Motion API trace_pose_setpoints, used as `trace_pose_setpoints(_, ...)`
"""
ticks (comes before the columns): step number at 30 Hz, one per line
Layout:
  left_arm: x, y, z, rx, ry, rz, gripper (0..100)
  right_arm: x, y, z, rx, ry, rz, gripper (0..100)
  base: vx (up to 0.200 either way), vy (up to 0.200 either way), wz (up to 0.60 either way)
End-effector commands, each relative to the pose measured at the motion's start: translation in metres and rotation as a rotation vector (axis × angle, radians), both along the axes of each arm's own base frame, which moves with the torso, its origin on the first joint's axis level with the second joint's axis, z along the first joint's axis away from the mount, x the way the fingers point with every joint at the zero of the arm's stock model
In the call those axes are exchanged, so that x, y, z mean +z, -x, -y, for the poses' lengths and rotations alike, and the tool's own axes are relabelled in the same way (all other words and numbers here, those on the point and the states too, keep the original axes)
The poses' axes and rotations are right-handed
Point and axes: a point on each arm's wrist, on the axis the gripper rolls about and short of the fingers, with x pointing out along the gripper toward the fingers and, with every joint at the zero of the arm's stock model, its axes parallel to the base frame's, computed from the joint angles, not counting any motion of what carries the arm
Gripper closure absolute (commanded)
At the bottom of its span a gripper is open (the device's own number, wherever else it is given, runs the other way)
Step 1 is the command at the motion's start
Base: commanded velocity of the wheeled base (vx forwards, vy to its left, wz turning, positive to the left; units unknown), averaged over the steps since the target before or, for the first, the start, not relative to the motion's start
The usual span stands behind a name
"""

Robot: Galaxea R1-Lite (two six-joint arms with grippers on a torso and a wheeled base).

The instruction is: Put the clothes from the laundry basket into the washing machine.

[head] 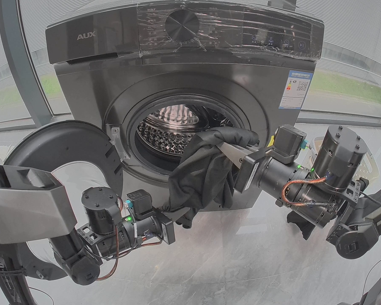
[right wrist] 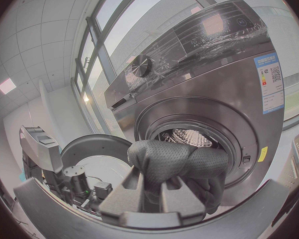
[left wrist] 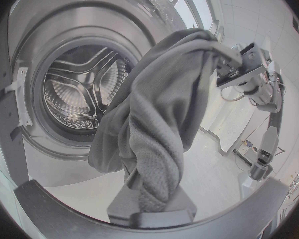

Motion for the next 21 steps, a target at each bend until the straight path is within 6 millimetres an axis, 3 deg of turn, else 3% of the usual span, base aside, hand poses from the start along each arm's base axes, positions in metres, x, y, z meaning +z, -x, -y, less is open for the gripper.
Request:
trace_pose_setpoints(1, 0.030, 0.026, -0.002, -0.045, 0.039, 0.057, 100, -0.007, 0.000, 0.003, -0.008, 0.017, -0.018, 100, 0.000, 0.000, 0.00)
trace_pose_setpoints(2, 0.035, 0.031, -0.002, -0.052, 0.047, 0.068, 100, -0.009, -0.001, 0.004, -0.012, 0.022, -0.023, 0, 0.000, 0.000, 0.00)
trace_pose_setpoints(8, 0.076, 0.052, -0.003, -0.090, 0.150, 0.166, 100, -0.024, -0.012, 0.013, -0.061, 0.075, -0.065, 0, 0.000, 0.000, 0.00)
trace_pose_setpoints(12, 0.107, 0.048, 0.000, -0.061, 0.248, 0.230, 100, -0.039, -0.009, 0.018, -0.067, 0.125, -0.104, 0, 0.000, 0.000, 0.00)
trace_pose_setpoints(21, 0.108, 0.034, 0.010, -0.020, 0.252, 0.224, 100, -0.071, -0.001, 0.033, -0.082, 0.266, -0.189, 0, 0.000, 0.000, 0.00)
